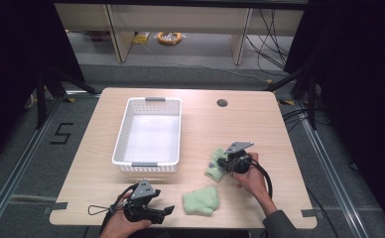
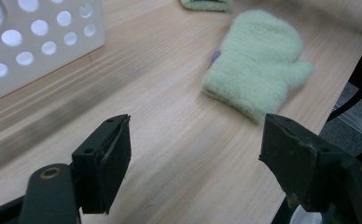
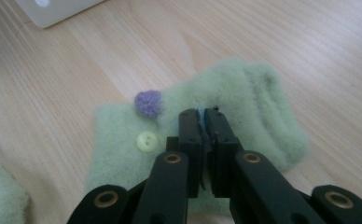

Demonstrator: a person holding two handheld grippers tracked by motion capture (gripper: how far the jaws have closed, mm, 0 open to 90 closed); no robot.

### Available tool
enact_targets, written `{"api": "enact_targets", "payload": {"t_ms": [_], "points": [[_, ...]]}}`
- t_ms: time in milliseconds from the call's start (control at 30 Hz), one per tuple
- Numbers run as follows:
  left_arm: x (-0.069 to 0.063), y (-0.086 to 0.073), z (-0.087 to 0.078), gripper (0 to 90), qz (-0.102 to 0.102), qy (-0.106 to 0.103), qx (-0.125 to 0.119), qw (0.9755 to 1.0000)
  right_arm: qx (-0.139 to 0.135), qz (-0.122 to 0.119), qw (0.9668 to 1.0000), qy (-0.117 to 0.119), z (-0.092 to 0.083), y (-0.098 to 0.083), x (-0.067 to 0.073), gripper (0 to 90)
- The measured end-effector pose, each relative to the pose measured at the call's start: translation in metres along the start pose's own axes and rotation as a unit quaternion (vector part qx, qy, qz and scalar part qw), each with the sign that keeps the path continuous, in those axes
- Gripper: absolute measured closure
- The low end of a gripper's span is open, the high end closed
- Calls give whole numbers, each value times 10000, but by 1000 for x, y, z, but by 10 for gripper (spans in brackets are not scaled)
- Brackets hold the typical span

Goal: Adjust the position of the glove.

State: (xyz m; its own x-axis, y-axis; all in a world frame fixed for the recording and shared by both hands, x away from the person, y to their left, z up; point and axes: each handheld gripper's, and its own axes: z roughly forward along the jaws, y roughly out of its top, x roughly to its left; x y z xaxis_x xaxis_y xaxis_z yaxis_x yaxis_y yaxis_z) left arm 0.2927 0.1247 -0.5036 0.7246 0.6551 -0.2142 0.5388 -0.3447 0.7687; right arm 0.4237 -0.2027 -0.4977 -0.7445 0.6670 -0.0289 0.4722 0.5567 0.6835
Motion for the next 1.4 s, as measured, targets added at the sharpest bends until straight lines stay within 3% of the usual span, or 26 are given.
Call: {"api": "enact_targets", "payload": {"t_ms": [67, 100, 200, 267, 300, 367, 400, 433, 500, 533, 600, 667, 700, 900, 1167, 1200, 1400], "points": [[1, 0, 0, 240, 71, 9, 18, 10000, 2, 38, 10000, 1, -1, 1, 1, 867], [2, 0, -1, 240, 115, -2, 50, 9999, -125, 31, 9999, -44, 0, 0, 1, 868], [2, 0, 0, 240, 78, 29, 11, 10000, -223, 205, 9995, 21, -3, 0, 1, 871], [2, 0, 0, 240, 80, 31, 39, 10000, -258, 174, 9995, 92, -5, 1, -1, 872], [4, 0, 0, 240, 165, 48, 115, 9998, -355, 201, 9992, 57, -7, 1, 0, 872], [2, 0, 0, 240, 85, 2, 46, 10000, -433, 239, 9988, 38, -7, 2, 0, 872], [3, 0, 0, 240, 122, 0, 81, 9999, -318, 168, 9994, 2, -11, 2, 0, 873], [4, 1, 0, 240, 125, -35, 139, 9998, -513, 226, 9984, -6, -9, 2, 1, 873], [4, 1, 0, 240, 123, -40, 140, 9998, -360, 242, 9990, 75, -14, 4, 1, 873], [4, 1, 0, 240, 123, -40, 140, 9998, -429, 236, 9988, 16, -15, 4, 1, 873], [1, 0, 2, 240, -79, 2, -2, 10000, -511, 220, 9984, -13, -18, 4, 2, 873], [2, 0, 1, 240, -56, -35, 52, 10000, -542, 273, 9981, 34, -22, 6, 4, 873], [5, 1, 0, 239, 122, 10, 138, 9998, -600, 236, 9979, 9, -23, 7, 4, 873], [3, 0, 1, 240, -22, -7, 17, 10000, -675, 311, 9972, 40, -32, 8, 8, 873], [3, 0, 1, 240, 11, 25, -25, 10000, -863, 348, 9957, 28, -41, 8, 12, 873], [4, 0, 1, 240, 5, 20, 3, 10000, -890, 464, 9949, 20, -46, 8, 16, 873], [4, 1, 1, 239, 17, 19, -34, 10000, -1037, 499, 9933, 54, -58, 9, 30, 873]]}}
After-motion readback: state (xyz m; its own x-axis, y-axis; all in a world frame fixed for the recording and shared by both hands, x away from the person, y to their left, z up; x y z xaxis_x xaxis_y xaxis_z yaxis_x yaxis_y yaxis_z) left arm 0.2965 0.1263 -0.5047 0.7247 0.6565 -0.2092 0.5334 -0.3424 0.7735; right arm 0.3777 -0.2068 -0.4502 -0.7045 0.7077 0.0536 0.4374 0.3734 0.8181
